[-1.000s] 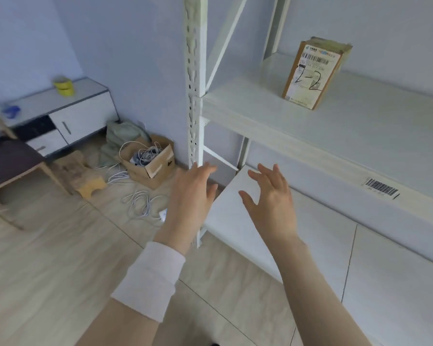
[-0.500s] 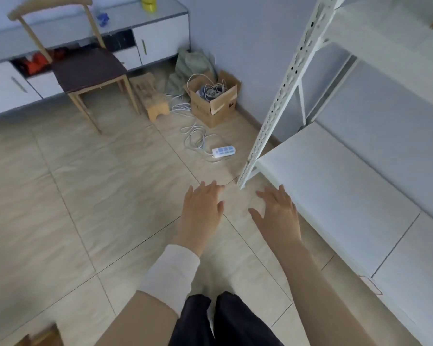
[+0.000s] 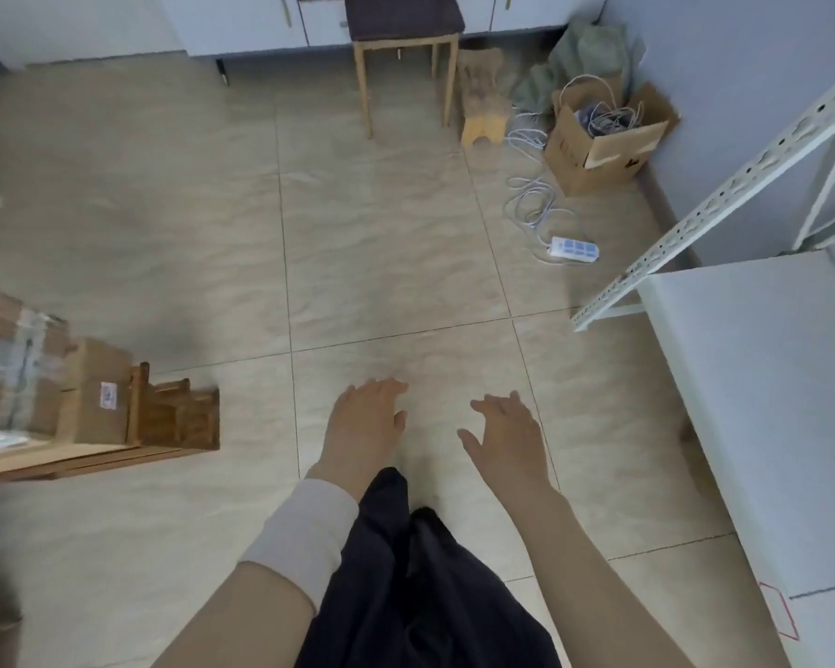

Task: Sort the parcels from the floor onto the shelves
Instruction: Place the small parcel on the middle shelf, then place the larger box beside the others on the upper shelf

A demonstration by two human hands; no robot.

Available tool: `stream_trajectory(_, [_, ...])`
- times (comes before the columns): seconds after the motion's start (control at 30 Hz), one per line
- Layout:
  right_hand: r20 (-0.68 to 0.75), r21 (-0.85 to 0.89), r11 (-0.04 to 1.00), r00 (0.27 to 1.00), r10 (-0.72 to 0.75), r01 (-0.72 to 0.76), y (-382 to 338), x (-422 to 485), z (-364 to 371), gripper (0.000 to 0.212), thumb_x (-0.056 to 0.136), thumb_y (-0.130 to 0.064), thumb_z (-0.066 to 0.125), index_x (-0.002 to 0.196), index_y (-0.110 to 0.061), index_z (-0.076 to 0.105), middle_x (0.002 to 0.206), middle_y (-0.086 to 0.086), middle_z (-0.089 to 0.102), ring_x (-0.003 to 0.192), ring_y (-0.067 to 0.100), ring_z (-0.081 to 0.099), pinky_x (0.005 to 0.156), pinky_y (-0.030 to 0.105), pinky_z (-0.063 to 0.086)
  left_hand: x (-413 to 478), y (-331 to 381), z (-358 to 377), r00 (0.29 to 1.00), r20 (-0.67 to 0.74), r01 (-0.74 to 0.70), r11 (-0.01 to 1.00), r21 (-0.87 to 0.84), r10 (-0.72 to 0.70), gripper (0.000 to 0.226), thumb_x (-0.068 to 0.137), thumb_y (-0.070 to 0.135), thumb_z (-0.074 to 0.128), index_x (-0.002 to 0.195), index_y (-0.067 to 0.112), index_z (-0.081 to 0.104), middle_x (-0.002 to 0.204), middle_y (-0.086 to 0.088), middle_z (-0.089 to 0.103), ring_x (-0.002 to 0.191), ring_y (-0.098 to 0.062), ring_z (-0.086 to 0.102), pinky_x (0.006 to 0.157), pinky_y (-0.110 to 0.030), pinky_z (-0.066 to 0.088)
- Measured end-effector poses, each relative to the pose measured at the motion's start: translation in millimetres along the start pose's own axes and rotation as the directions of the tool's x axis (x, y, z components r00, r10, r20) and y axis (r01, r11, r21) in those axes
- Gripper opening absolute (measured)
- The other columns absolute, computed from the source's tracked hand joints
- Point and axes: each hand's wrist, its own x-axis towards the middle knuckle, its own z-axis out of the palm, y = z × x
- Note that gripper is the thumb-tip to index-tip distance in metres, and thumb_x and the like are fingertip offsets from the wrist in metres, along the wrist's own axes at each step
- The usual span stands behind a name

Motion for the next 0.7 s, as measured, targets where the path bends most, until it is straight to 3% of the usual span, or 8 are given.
stream_trajectory(0.43, [0.159, -0.184, 0.905, 0.921, -0.356, 0.382, -171, -57, 103, 0.045, 0.096, -0.033, 0.047, 0.138, -0.019, 0.042, 0.144, 0.0, 0.04, 0.145, 0.022, 0.014, 0.116, 0.033, 0.016, -150, -185, -2, 0.903, -0.18, 0.349, 0.909, -0.227, -0.391, 0.042, 0.098, 0.029, 0.041, 0.139, 0.025, 0.037, 0.144, 0.005, 0.043, 0.134, -0.015, 0.038, 0.112, -0.028, 0.022])
stream_trajectory(0.7, [0.274, -0.239, 0.818, 0.844, -0.461, 0.524, -307, -120, 205, 0.045, 0.095, -0.034, 0.047, 0.137, -0.02, 0.042, 0.142, -0.001, 0.041, 0.141, 0.021, 0.026, 0.114, 0.034, 0.022, -250, -323, 2, 0.807, -0.232, 0.461, 0.825, -0.327, -0.543, 0.043, 0.098, 0.032, 0.041, 0.14, 0.028, 0.036, 0.146, 0.007, 0.04, 0.137, -0.012, 0.035, 0.116, -0.029, 0.016])
